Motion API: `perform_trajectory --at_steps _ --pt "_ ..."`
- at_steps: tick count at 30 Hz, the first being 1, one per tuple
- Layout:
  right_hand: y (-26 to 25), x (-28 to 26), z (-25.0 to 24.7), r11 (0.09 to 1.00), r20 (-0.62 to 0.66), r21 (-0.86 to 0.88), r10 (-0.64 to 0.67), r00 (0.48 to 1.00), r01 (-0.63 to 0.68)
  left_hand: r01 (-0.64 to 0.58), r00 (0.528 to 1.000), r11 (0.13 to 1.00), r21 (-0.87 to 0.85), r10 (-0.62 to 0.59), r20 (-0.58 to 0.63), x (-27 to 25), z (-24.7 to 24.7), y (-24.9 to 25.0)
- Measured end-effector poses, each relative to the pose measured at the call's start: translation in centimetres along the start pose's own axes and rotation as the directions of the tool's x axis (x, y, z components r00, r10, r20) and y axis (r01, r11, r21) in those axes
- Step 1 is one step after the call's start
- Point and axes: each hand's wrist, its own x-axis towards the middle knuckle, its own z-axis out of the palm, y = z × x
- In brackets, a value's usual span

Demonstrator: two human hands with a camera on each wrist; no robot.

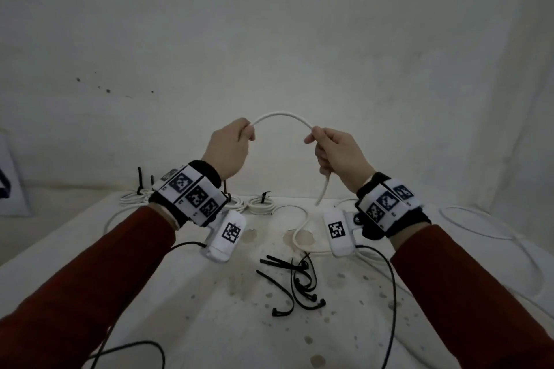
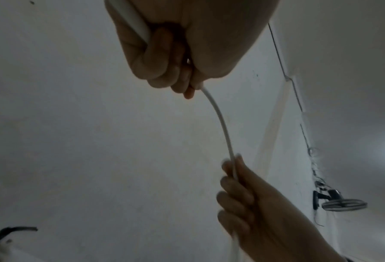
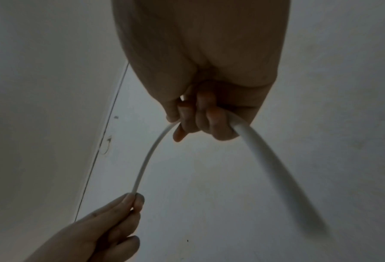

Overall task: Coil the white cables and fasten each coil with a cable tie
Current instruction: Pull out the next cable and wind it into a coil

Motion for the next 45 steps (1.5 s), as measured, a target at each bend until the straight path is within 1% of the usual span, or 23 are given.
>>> perform_trajectory --at_steps 3,6,8,12,15,18,19,21,23,24,28,30,31,32,33,36,38,39,40,41,42,44,45 --pt "1.9 -1.2 -1.3 0.987 0.030 0.132 0.091 0.995 -0.095 0.020 0.995 0.997 0.071 -0.012 -0.101 1.1 -0.4 -1.2" --pt "3.3 -2.5 -2.6 0.969 0.100 0.173 0.159 0.982 -0.175 0.070 0.983 0.993 0.098 -0.052 -0.177 2.2 -1.2 -2.6" --pt "3.5 -3.3 -3.2 0.959 0.163 0.192 0.176 0.971 -0.206 0.097 0.981 0.989 0.108 -0.077 -0.177 2.8 -1.6 -3.4" --pt "2.1 -4.0 -3.3 0.919 0.272 0.311 0.160 0.949 -0.244 0.045 0.996 0.990 0.133 -0.034 -0.084 2.4 -1.0 -3.9" --pt "1.0 -4.1 -2.7 0.848 0.341 0.443 0.142 0.929 -0.292 0.012 0.999 0.991 0.136 -0.006 -0.047 1.6 -0.2 -3.8" --pt "0.3 -4.2 -2.3 0.758 0.347 0.587 0.083 0.934 -0.286 -0.002 1.000 0.993 0.118 0.005 -0.020 1.2 0.0 -3.8" --pt "0.1 -4.2 -2.4 0.699 0.346 0.657 0.056 0.937 -0.284 -0.005 1.000 0.993 0.115 0.005 -0.003 1.0 -0.1 -3.8" --pt "-0.4 -4.0 -2.9 0.532 0.346 0.797 -0.011 0.938 -0.287 -0.027 0.998 0.993 0.114 0.021 0.057 0.6 -0.3 -3.8" --pt "-0.8 -3.6 -3.3 0.365 0.302 0.893 -0.054 0.952 -0.263 -0.050 0.992 0.993 0.109 0.037 0.120 0.0 -0.5 -3.9" --pt "-0.9 -3.3 -3.5 0.317 0.253 0.921 -0.045 0.966 -0.226 -0.056 0.989 0.992 0.110 0.040 0.143 -0.2 -0.6 -4.0" --pt "-1.4 -2.4 -3.4 0.244 0.060 0.968 -0.001 0.998 -0.058 -0.091 0.966 0.988 0.124 0.057 0.253 -1.1 -0.8 -5.0" --pt "-1.2 -2.0 -2.4 0.228 -0.014 0.974 0.016 1.000 0.010 -0.179 0.947 0.957 0.228 0.105 0.303 -1.7 -0.8 -4.7" --pt "-1.1 -1.9 -1.7 0.239 -0.049 0.970 0.019 0.999 0.043 -0.243 0.936 0.915 0.323 0.133 0.327 -2.0 -0.8 -4.3" --pt "-1.1 -1.8 -0.9 0.271 -0.080 0.960 0.016 0.997 0.073 -0.307 0.923 0.853 0.421 0.161 0.349 -2.3 -0.7 -3.7" --pt "-1.0 -1.7 -0.2 0.329 -0.105 0.939 0.009 0.994 0.096 -0.359 0.912 0.789 0.499 0.184 0.365 -2.7 -0.6 -3.0" --pt "-0.5 -1.2 1.5 0.592 -0.174 0.788 -0.046 0.984 0.167 -0.464 0.880 0.632 0.620 0.247 0.406 -3.5 -0.3 -1.5" --pt "-0.2 -0.8 2.4 0.792 -0.201 0.566 -0.136 0.970 0.228 -0.512 0.856 0.556 0.655 0.272 0.439 -4.0 -0.1 -0.7" --pt "0.1 -0.7 2.8 0.875 -0.179 0.413 -0.193 0.965 0.251 -0.530 0.846 0.536 0.657 0.281 0.453 -4.2 -0.1 -0.4" --pt "0.3 -0.7 3.2 0.931 -0.130 0.241 -0.248 0.960 0.273 -0.544 0.837 0.526 0.654 0.292 0.462 -4.4 -0.1 -0.2" --pt "0.6 -0.8 3.5 0.953 -0.061 0.060 -0.294 0.954 0.297 -0.558 0.829 0.522 0.645 0.309 0.467 -4.5 -0.1 0.0" --pt "0.9 -0.9 3.7 0.939 0.030 -0.115 -0.322 0.946 0.323 -0.578 0.815 0.518 0.631 0.342 0.467 -4.5 -0.1 0.1" --pt "1.1 -1.3 3.6 0.847 0.243 -0.380 -0.296 0.924 0.371 -0.621 0.784 0.522 0.584 0.432 0.447 -4.6 -0.4 -0.1" --pt "1.0 -1.5 3.4 0.801 0.331 -0.458 -0.250 0.910 0.387 -0.633 0.773 0.525 0.569 0.464 0.432 -4.5 -0.6 -0.2"
